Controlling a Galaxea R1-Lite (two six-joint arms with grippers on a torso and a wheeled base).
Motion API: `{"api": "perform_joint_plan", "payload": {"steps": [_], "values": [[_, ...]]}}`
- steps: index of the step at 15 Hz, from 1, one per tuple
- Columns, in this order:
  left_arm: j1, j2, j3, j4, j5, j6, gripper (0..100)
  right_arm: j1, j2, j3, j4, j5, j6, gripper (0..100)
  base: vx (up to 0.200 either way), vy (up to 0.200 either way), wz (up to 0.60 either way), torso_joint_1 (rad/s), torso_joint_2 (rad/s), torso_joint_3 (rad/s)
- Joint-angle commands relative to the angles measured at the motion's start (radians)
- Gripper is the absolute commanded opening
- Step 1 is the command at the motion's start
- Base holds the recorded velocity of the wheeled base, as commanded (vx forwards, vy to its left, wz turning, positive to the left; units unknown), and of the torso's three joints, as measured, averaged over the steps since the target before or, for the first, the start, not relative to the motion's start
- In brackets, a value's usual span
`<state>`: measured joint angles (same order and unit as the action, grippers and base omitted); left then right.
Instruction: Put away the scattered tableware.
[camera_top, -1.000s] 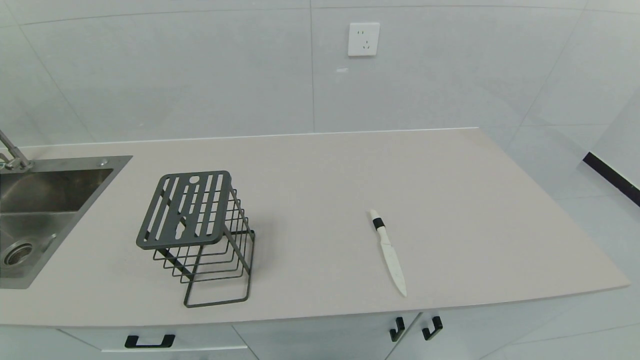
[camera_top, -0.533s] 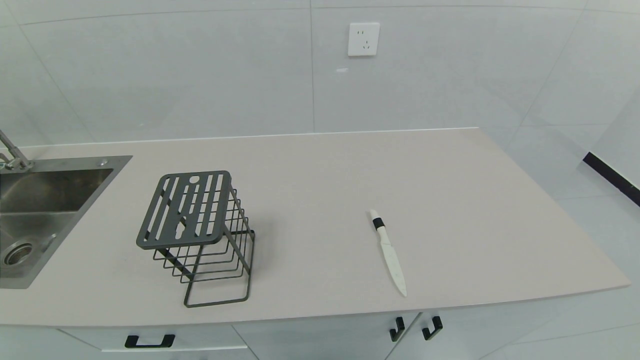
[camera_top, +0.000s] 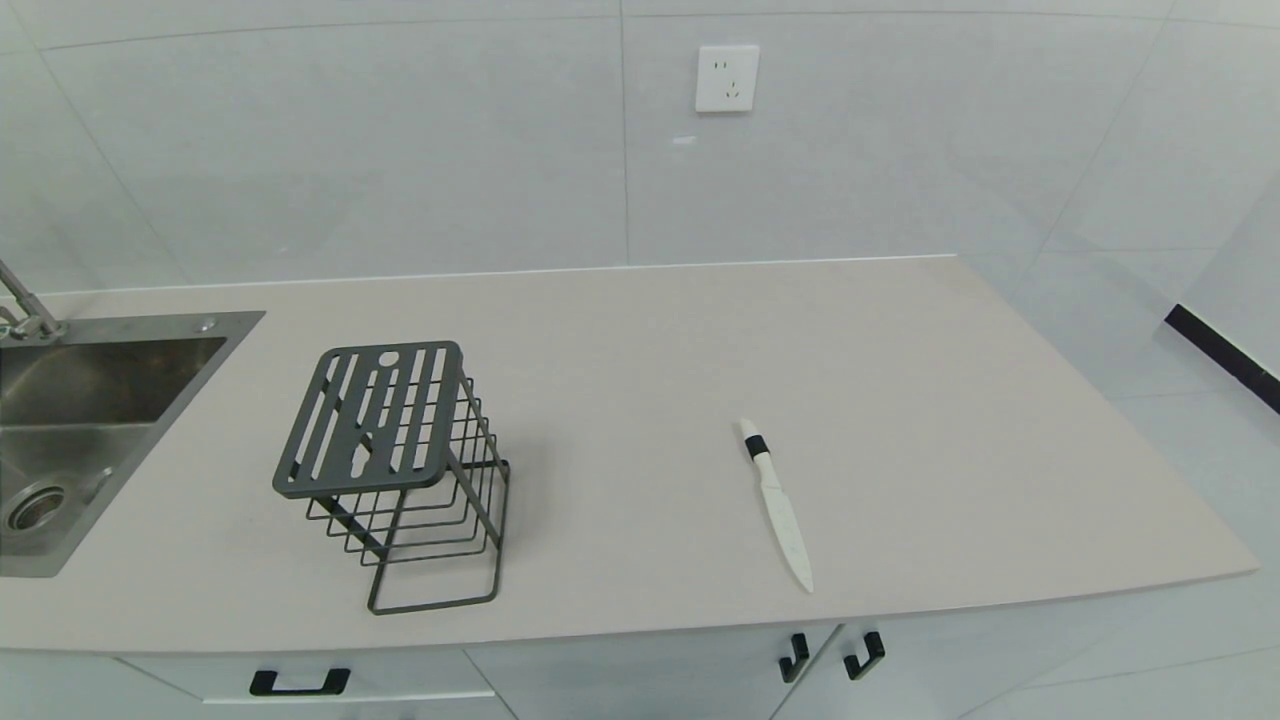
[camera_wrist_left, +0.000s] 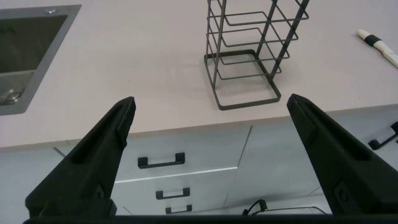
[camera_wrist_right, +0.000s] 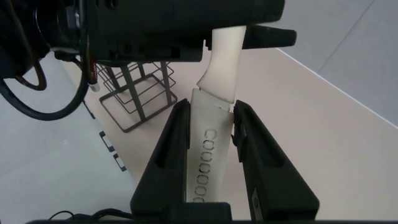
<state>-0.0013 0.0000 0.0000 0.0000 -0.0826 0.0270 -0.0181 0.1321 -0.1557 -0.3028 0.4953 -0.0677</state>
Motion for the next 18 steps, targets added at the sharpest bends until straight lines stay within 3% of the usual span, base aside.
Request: {"api": "perform_joint_plan", "payload": {"steps": [1,4,9,13,14,18], "values": [[0.0,0.0,0.0,0.0,0.0,-0.001,100,-0.028,0.207,-0.125,0.056,0.069,-0.003,100,0.0,0.0,0.0,0.0,0.0,0.0],[0.0,0.0,0.0,0.0,0.0,0.001,100,-0.014,0.291,-0.136,0.103,0.129,-0.012,100,0.0,0.0,0.0,0.0,0.0,0.0],[0.0,0.0,0.0,-0.002,0.0,0.001,100,0.05,0.458,-0.297,0.128,0.127,-0.014,100,0.0,0.0,0.0,0.0,0.0,0.0],[0.0,0.0,0.0,0.0,0.0,-0.001,100,0.11,0.751,-0.413,0.125,0.117,-0.213,100,0.0,0.0,0.0,0.0,0.0,0.0],[0.0,0.0,0.0,0.0,0.0,-0.001,100,0.162,0.817,-0.424,0.12,0.109,-0.23,100,0.0,0.0,0.0,0.0,0.0,0.0],[0.0,0.0,0.0,0.0,0.0,-0.001,100,0.409,0.978,-0.449,0.096,-0.11,-0.218,100,0.0,0.0,0.0,0.0,0.0,0.0]]}}
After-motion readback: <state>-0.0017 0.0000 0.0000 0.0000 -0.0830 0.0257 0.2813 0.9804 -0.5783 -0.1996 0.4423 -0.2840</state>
